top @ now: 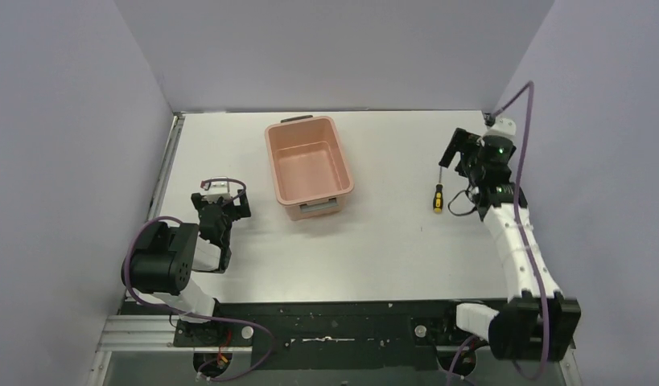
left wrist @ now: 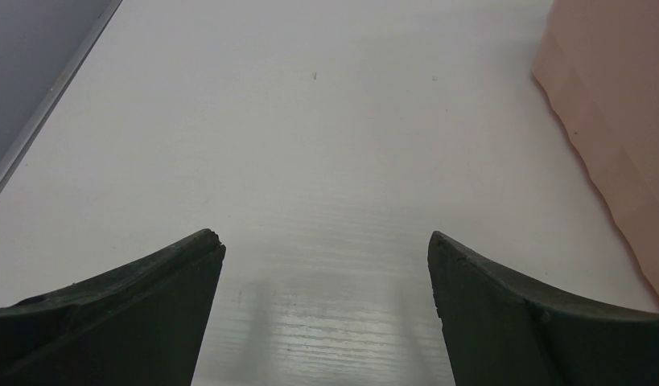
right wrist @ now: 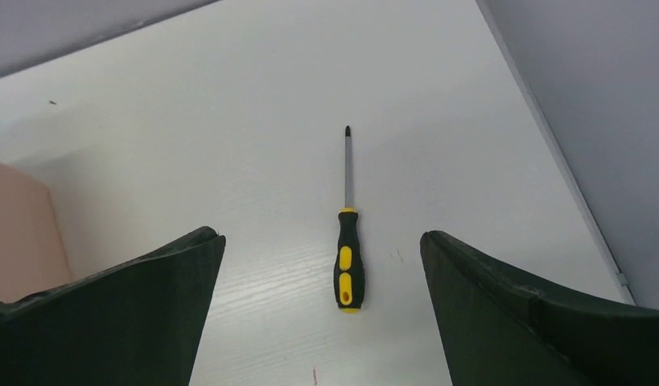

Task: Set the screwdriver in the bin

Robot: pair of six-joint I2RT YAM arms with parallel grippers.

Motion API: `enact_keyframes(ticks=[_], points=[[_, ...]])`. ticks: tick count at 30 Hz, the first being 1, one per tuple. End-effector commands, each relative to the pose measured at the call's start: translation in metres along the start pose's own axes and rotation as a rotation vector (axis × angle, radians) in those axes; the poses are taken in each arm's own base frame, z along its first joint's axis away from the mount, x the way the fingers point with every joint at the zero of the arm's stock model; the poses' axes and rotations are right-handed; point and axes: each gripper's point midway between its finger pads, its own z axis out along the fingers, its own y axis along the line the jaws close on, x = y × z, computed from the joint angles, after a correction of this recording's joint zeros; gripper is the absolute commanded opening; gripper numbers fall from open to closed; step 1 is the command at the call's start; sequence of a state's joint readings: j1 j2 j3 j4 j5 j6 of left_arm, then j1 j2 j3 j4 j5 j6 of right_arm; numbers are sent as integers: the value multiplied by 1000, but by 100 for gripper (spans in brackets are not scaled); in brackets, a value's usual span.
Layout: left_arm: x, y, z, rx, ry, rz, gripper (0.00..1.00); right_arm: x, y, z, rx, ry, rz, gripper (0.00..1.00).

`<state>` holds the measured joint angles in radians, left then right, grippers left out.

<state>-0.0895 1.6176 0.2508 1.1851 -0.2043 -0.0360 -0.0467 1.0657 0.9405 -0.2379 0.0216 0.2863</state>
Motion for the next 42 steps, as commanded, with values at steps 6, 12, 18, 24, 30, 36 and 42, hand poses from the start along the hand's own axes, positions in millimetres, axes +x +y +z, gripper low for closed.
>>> enact_keyframes(ticks=[6,12,18,24,30,36,42], points=[[-10,1,2,4,-34,1,97,116,-23,90,104,589,-153,89],[-10,0,2,5,-35,0,97,172,-25,122,92,728,-158,72],[-10,0,2,5,-34,1,97,201,-43,127,161,799,-204,27],[-10,0,2,5,-34,1,97,130,-28,124,150,704,-214,0],[-10,1,2,4,-34,0,97,27,2,101,96,618,-211,0],[-10,1,2,5,-34,1,97,-39,56,74,7,498,-166,0],[-10,0,2,5,-34,1,97,-61,211,39,-309,322,-131,0]])
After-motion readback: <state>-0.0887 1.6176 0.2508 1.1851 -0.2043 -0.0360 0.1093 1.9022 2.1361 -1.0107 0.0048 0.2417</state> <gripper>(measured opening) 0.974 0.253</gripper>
